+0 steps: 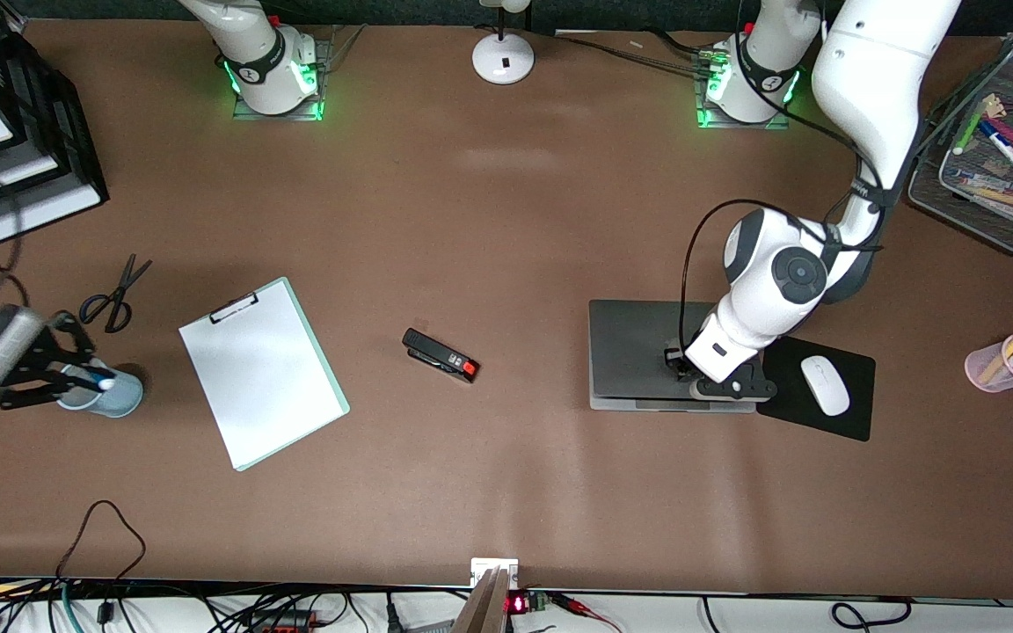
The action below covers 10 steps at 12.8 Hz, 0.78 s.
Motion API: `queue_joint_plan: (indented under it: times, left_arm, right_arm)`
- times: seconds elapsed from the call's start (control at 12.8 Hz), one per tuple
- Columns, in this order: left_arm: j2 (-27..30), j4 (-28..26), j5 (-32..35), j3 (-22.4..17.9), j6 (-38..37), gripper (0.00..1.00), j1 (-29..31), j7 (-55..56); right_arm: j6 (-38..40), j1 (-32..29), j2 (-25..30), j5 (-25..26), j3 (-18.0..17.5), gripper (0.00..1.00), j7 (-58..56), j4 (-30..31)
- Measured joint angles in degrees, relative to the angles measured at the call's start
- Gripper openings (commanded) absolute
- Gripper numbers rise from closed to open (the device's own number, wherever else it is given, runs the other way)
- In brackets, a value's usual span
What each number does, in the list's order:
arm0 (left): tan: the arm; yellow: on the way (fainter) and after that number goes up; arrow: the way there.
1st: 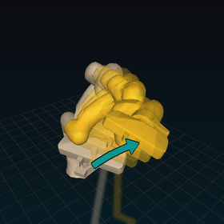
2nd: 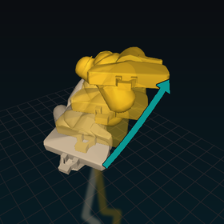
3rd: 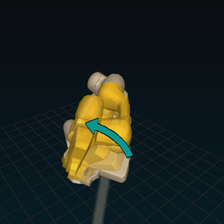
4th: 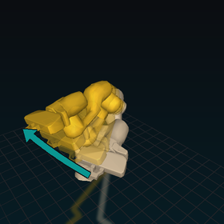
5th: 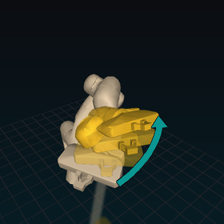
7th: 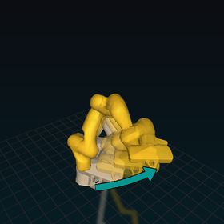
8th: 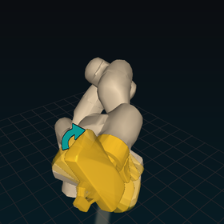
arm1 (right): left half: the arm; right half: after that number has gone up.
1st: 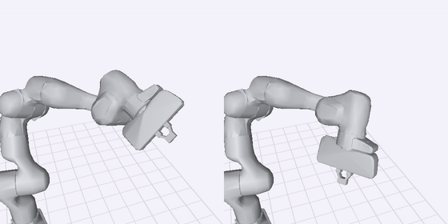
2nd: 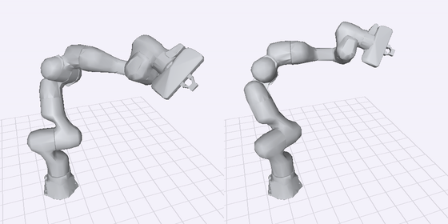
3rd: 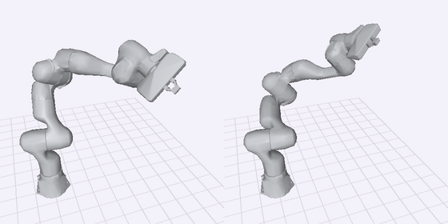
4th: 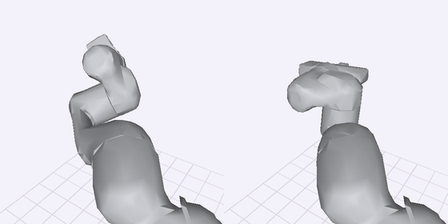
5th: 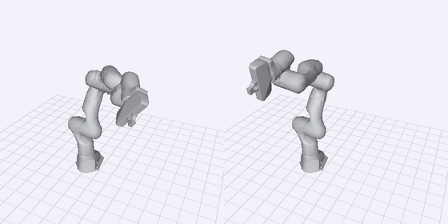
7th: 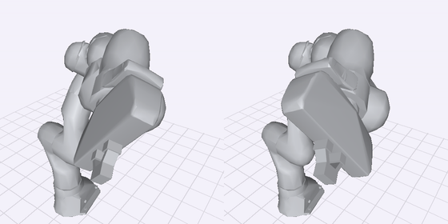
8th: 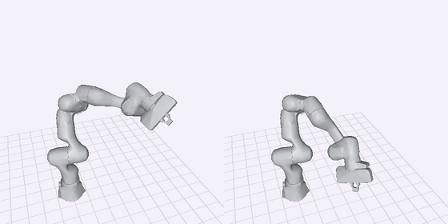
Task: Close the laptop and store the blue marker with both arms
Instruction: 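Carry the marker to the cup while the left gripper presses the lid shut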
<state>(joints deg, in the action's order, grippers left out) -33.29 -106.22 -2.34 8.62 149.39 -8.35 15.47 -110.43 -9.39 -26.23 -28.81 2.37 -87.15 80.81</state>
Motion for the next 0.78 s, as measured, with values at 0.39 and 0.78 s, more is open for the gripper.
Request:
queue_joint_plan:
  times: [0.39,0.78]
  left_arm:
    - [-4.2,1.0,1.1,-0.8,4.3,0.00,0.0,0.0]
    - [-4.2,1.5,1.9,-1.0,4.3,0.00,-0.1,0.0]
  right_arm:
    - [6.9,-10.6,-4.6,-17.8,0.2,0.00,-26.9,0.0]
    - [10.0,-16.1,-12.1,-27.4,0.1,0.00,-42.6,-0.1]
